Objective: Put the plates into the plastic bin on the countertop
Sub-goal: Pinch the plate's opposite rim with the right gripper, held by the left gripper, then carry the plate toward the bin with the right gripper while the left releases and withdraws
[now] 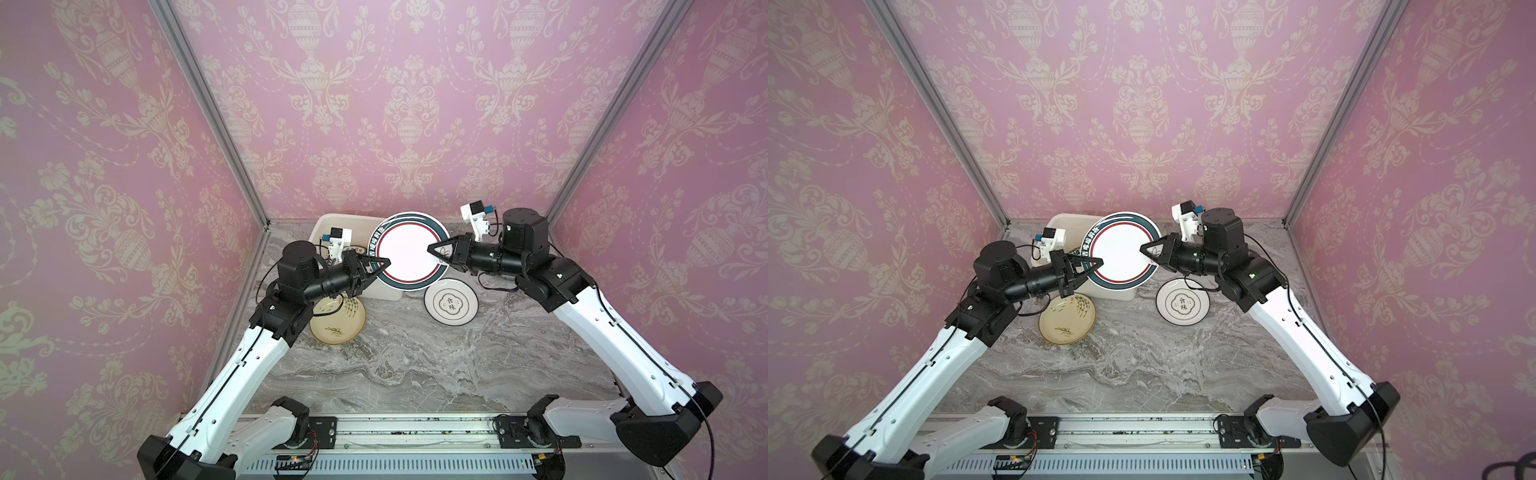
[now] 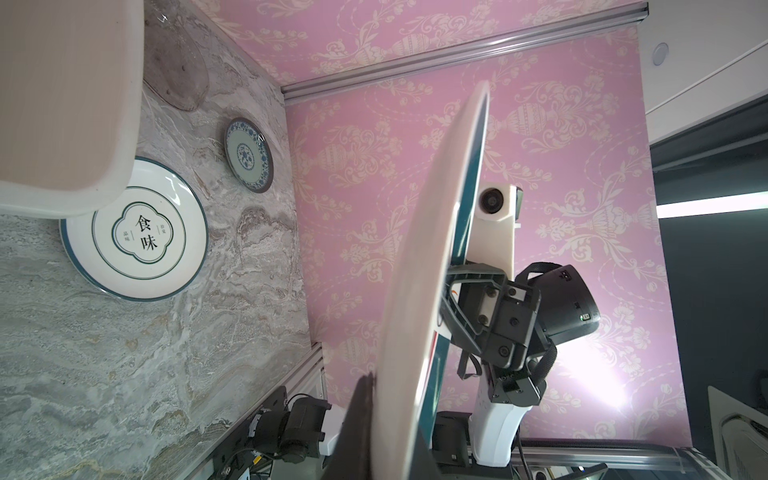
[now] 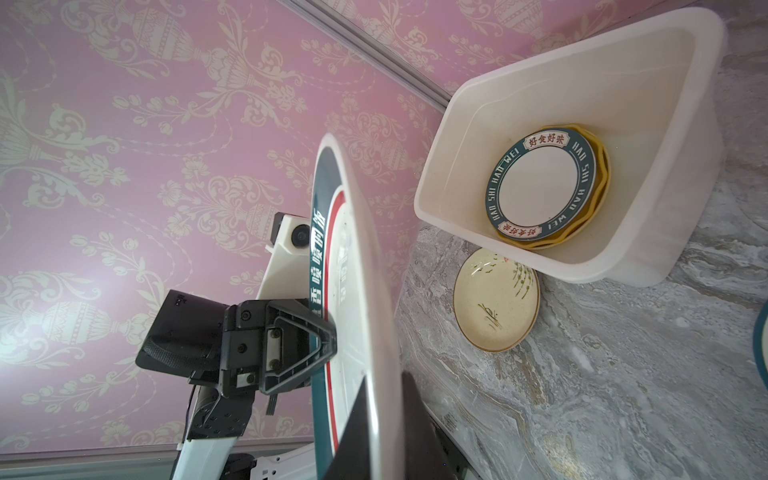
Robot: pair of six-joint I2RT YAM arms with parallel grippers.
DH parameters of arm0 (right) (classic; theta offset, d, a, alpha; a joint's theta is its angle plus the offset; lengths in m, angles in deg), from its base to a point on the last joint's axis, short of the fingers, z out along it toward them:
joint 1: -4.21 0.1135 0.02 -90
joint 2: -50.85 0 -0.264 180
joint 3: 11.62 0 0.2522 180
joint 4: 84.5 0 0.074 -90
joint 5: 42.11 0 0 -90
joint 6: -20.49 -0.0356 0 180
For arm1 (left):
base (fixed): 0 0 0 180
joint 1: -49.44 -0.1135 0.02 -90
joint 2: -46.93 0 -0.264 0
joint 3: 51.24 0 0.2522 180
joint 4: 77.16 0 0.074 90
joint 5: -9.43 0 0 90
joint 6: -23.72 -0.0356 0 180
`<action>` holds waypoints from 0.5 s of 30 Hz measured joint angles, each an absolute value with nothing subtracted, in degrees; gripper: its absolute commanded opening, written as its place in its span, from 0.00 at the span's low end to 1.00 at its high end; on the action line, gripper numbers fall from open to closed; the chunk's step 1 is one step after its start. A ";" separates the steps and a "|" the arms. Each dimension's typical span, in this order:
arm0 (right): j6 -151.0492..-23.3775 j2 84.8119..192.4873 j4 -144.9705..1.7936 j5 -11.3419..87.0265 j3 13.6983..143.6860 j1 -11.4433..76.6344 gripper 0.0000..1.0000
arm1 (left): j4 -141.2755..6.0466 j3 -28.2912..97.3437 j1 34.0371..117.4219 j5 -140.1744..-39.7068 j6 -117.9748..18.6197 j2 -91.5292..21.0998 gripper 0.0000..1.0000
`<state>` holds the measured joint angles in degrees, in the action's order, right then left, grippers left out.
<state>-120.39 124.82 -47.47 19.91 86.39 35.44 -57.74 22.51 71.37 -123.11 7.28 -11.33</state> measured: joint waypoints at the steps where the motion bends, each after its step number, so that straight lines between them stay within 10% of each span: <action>1: -120.32 125.37 -47.52 20.30 87.04 36.03 0.00 | -57.46 22.47 71.53 -123.05 7.08 -11.00 0.27; 15: -122.90 132.25 -45.81 25.92 93.29 39.15 0.00 | -41.20 26.80 71.79 -101.67 -7.98 1.52 0.75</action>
<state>-122.90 132.25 -45.81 25.92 93.29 39.15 -41.20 26.80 71.79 -101.67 -7.98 1.52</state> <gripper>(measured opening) 0.094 0.732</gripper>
